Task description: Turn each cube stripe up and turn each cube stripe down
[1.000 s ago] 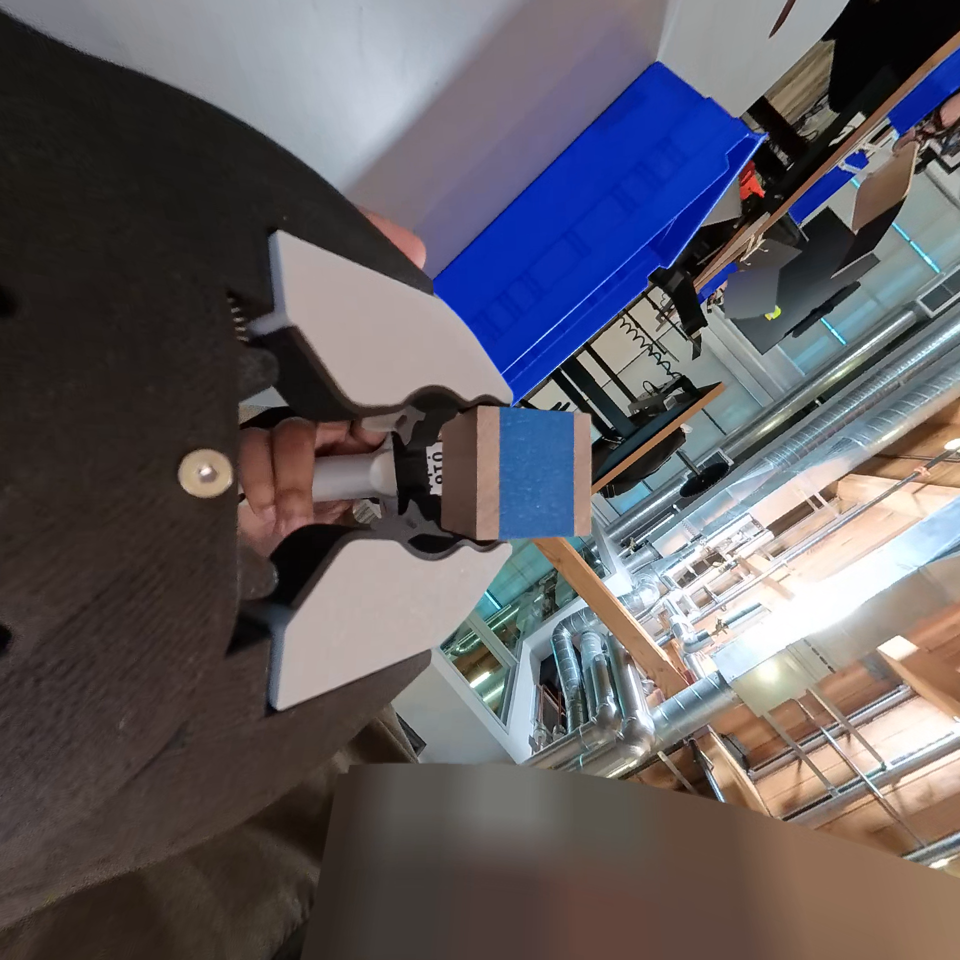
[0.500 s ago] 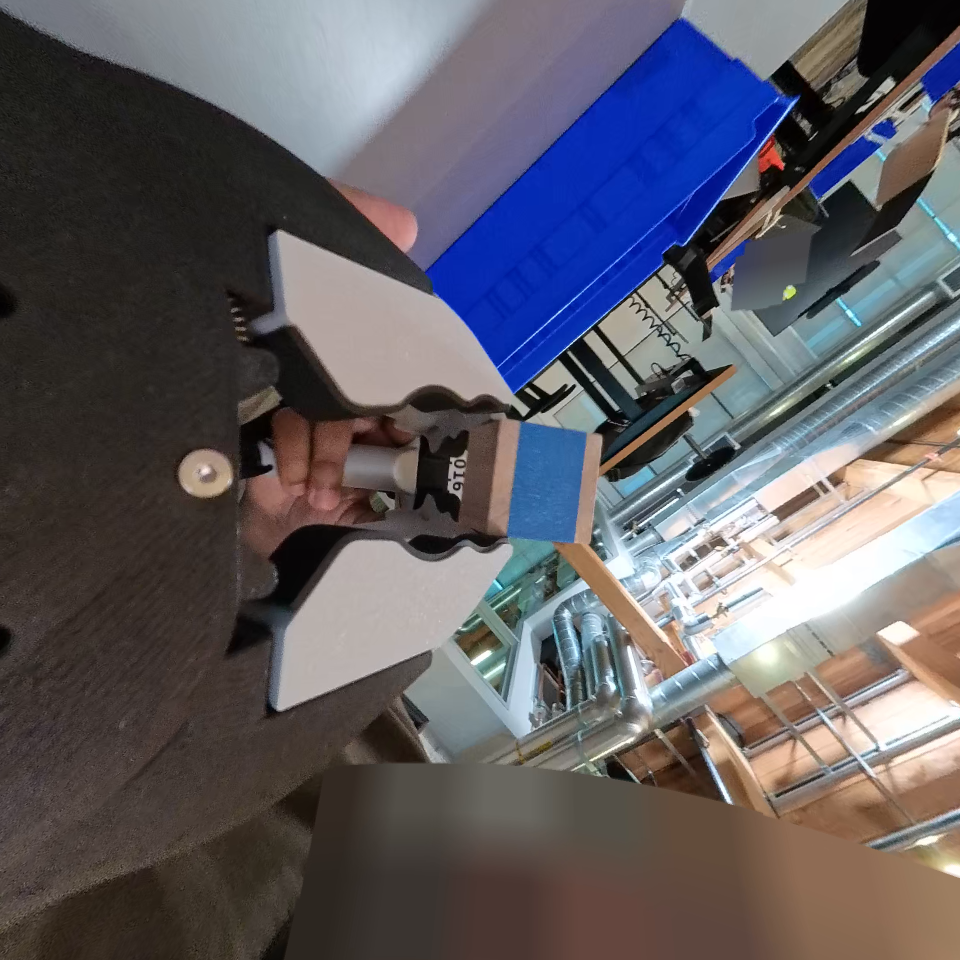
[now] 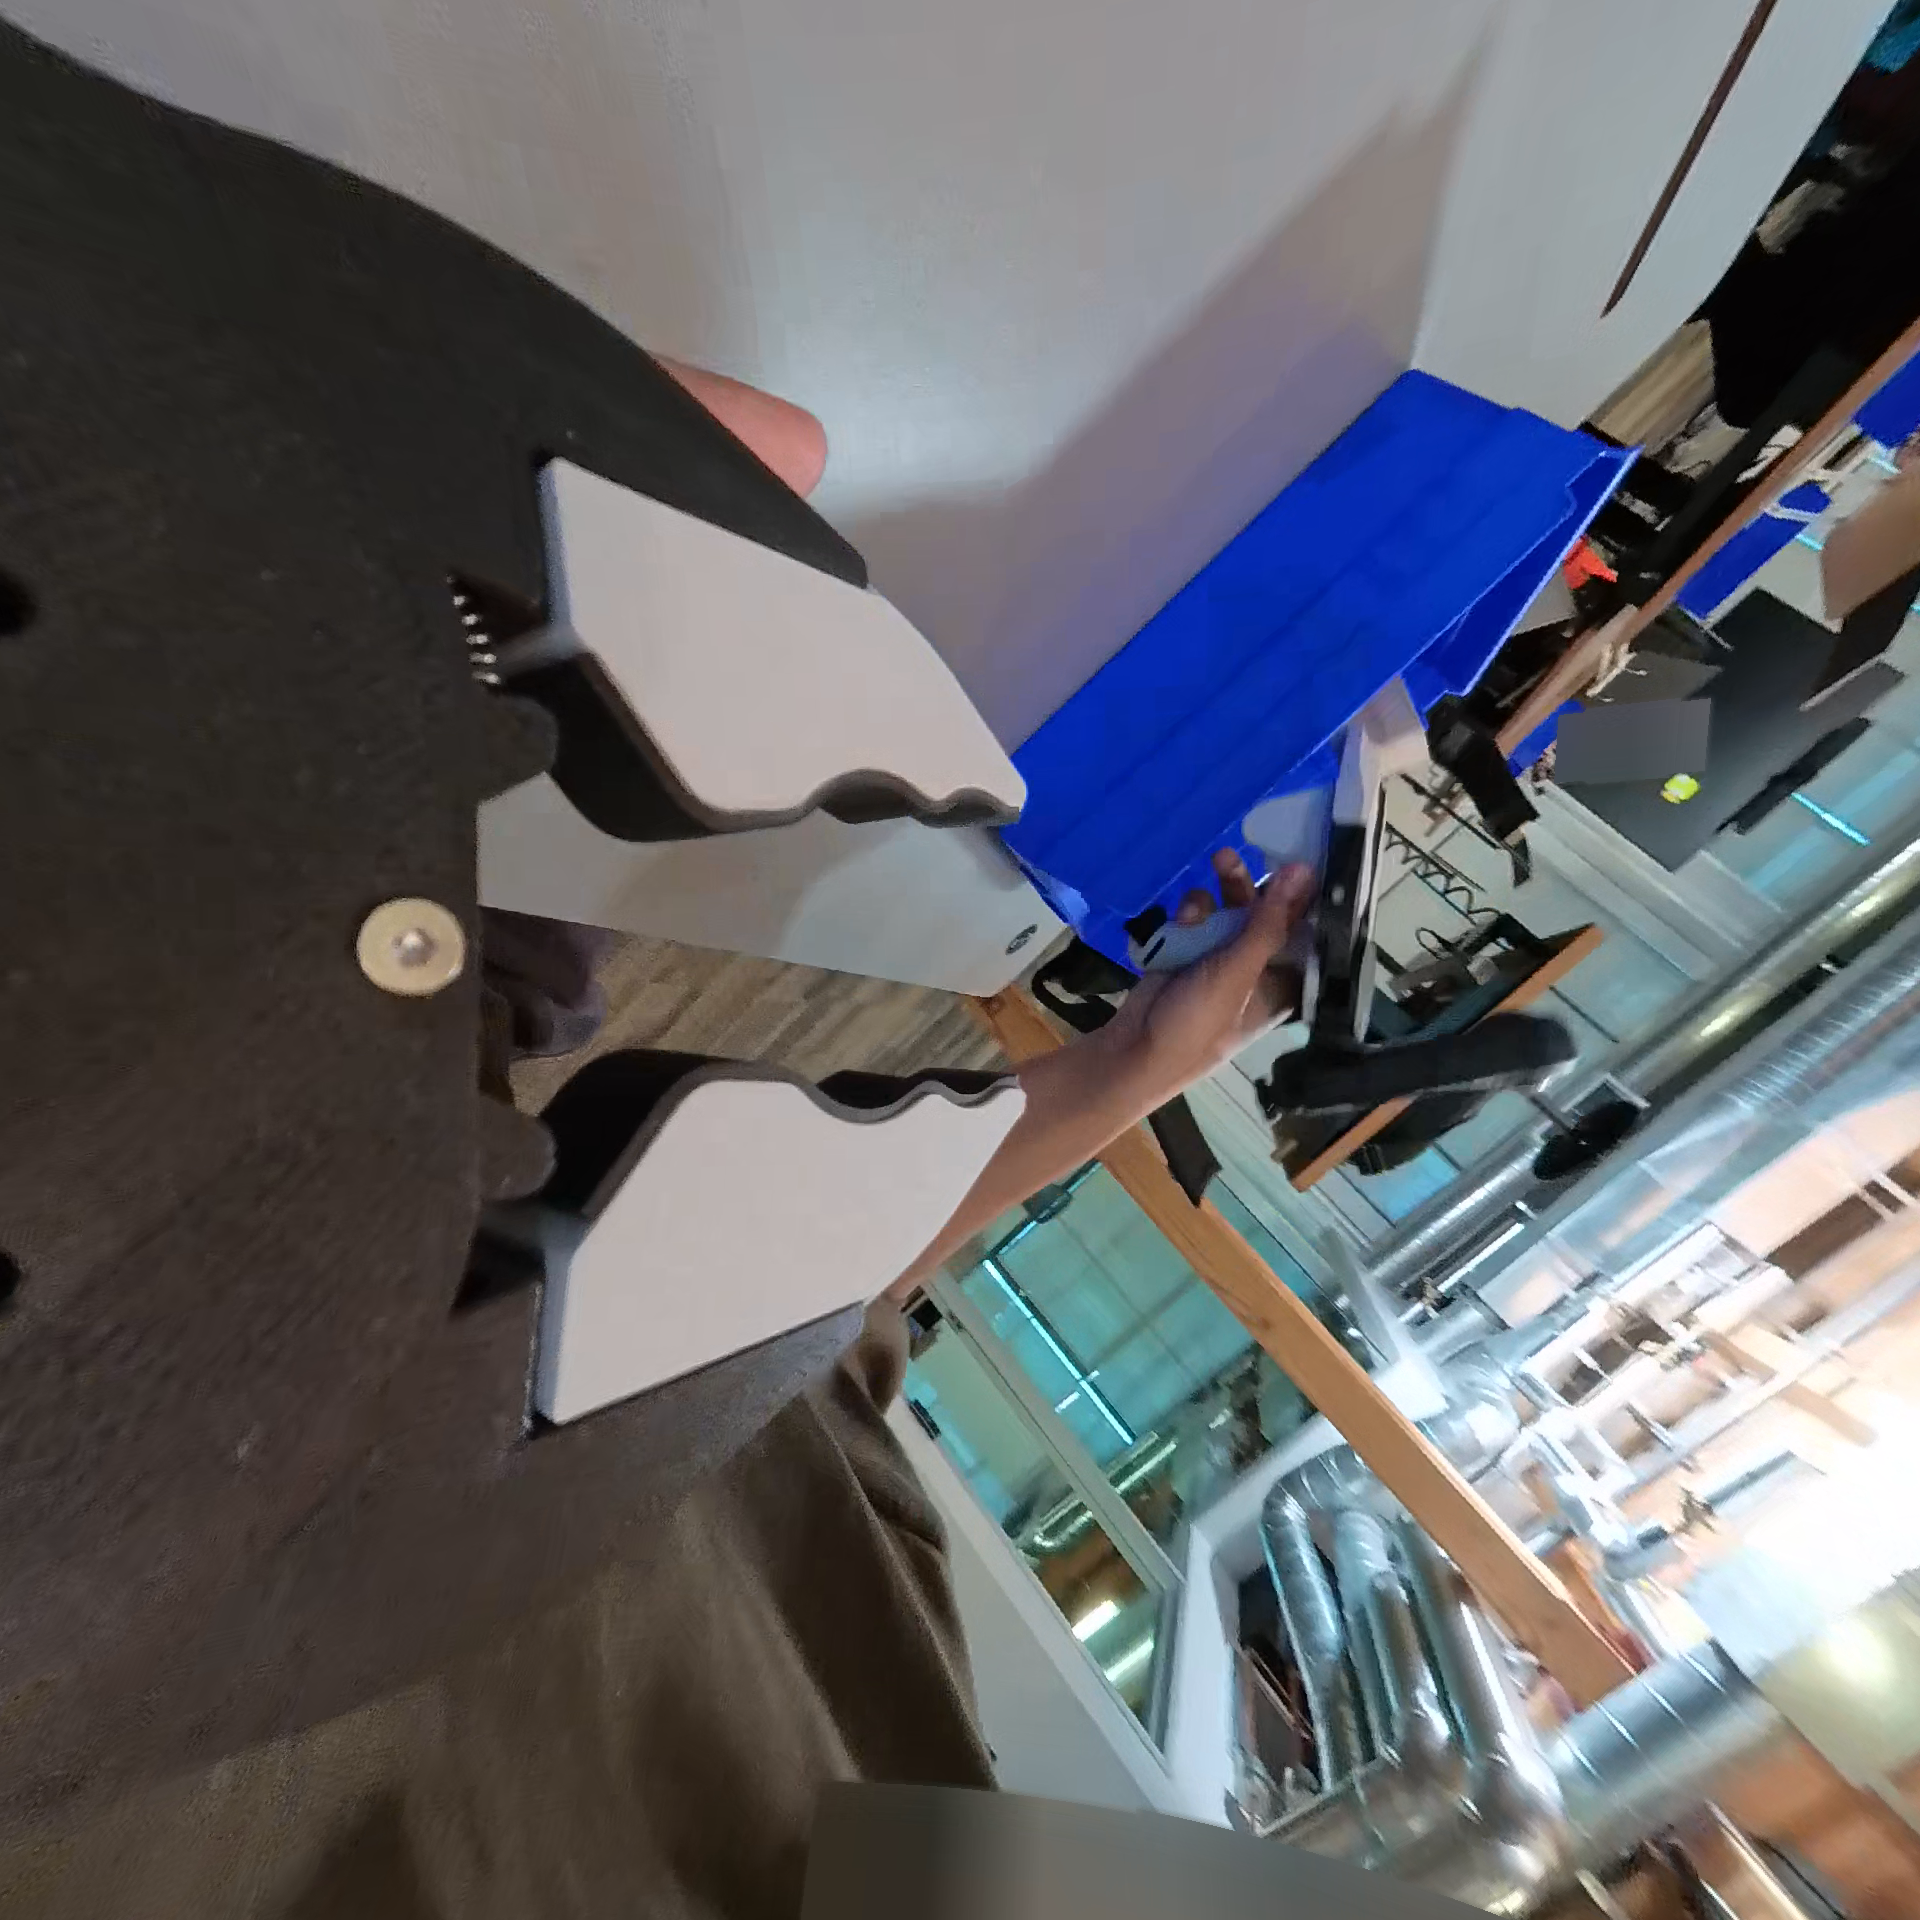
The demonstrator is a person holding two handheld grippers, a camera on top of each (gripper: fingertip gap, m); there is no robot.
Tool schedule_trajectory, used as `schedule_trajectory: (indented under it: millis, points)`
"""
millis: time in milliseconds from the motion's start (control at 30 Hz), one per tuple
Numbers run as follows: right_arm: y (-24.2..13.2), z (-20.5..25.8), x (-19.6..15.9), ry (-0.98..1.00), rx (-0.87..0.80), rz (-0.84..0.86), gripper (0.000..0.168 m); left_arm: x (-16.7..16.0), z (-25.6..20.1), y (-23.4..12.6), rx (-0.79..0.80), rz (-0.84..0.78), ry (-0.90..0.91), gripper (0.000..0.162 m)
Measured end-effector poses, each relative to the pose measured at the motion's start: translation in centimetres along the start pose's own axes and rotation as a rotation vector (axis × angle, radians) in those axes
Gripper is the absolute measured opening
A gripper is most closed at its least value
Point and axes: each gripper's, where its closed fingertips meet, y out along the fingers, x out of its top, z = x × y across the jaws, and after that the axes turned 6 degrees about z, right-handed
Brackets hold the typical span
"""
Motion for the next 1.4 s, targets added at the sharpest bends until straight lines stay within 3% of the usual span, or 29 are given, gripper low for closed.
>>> schedule_trajectory:
  millis: [167, 633, 833, 1000, 1133, 1233, 1400]
  points:
    - [3.9, 3.1, -2.3, 0.054, 0.125, 0.150, 0.042, -1.2, 0.4, 0.4, 0.012, 0.093, 0.024, 0.047]
    - [2.7, 3.0, -5.4, 0.170, 0.242, 0.247, 0.042, -1.7, 1.3, 0.5, -0.005, 0.115, -0.057, 0.047]
    - [3.9, 3.7, -4.2, 0.204, 0.261, 0.238, 0.042, -2.0, 1.4, 0.9, -0.002, 0.131, -0.056, 0.047]
    - [3.4, 4.7, -4.8, 0.184, 0.311, 0.292, 0.062, -2.3, 1.2, 0.9, -0.001, 0.142, -0.046, 0.047]
    - [1.5, 3.0, -3.2, 0.220, 0.290, 0.191, 0.061, -2.2, 1.3, 0.9, 0.018, 0.145, -0.015, 0.047]
    - [-2.6, 2.6, 1.0, 0.252, 0.324, -0.027, 0.056, -2.2, 1.6, 0.8, 0.040, 0.149, 0.014, 0.047]
    - [-12.4, 8.3, 7.9, 0.244, 0.618, -0.397, 0.055, 0.5, 2.8, -0.6, 0.165, 0.080, 0.167, 0.054]
